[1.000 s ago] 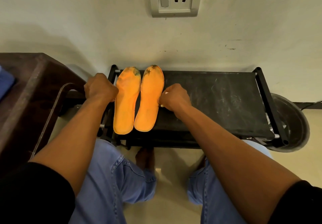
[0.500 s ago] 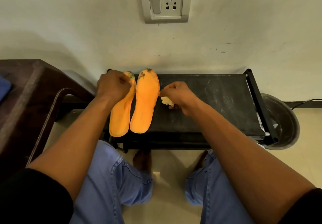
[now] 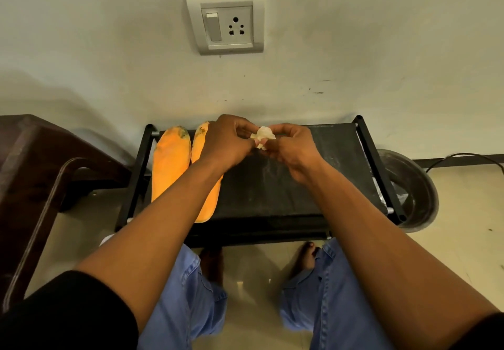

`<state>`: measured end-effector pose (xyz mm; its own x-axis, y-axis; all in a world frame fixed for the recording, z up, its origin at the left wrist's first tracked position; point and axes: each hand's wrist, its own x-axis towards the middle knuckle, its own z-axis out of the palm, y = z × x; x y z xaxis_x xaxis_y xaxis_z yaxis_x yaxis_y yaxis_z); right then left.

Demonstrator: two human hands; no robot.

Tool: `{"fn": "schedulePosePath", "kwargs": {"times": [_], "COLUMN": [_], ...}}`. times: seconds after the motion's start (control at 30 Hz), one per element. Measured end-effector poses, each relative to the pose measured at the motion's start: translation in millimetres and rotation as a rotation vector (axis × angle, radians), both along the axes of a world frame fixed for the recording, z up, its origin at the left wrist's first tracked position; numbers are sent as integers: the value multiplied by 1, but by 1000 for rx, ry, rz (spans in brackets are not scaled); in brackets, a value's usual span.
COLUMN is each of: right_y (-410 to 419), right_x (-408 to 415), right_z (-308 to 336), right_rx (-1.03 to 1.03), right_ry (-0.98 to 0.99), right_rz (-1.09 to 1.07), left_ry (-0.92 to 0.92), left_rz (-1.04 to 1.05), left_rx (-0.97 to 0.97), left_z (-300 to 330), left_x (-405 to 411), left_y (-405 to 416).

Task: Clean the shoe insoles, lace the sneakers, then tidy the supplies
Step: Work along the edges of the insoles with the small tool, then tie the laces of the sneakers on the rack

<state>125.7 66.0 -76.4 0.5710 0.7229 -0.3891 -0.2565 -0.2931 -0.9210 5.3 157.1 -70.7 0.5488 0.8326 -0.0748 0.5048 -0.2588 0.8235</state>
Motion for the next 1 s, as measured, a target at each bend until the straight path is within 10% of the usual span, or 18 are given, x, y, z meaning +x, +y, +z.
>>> {"fn": "schedulePosePath", "kwargs": {"times": [0.3,0.53,1.0], "right_y": [-45,-137,-227], "right_x": [64,151,194], "right_z": [17,0,-45], "right_rx": [46,-200,-390], "right_ry": [-93,-531,-472], "right_rz": [-160,-490,-458], "left_ry": [-152,528,564], "left_rz": [-30,-472,-656], "left_rx": [-235,404,460], "left_z": [16,1,-20], "left_x": [53,91,146], "left_y": [-29,-73,-135]}}
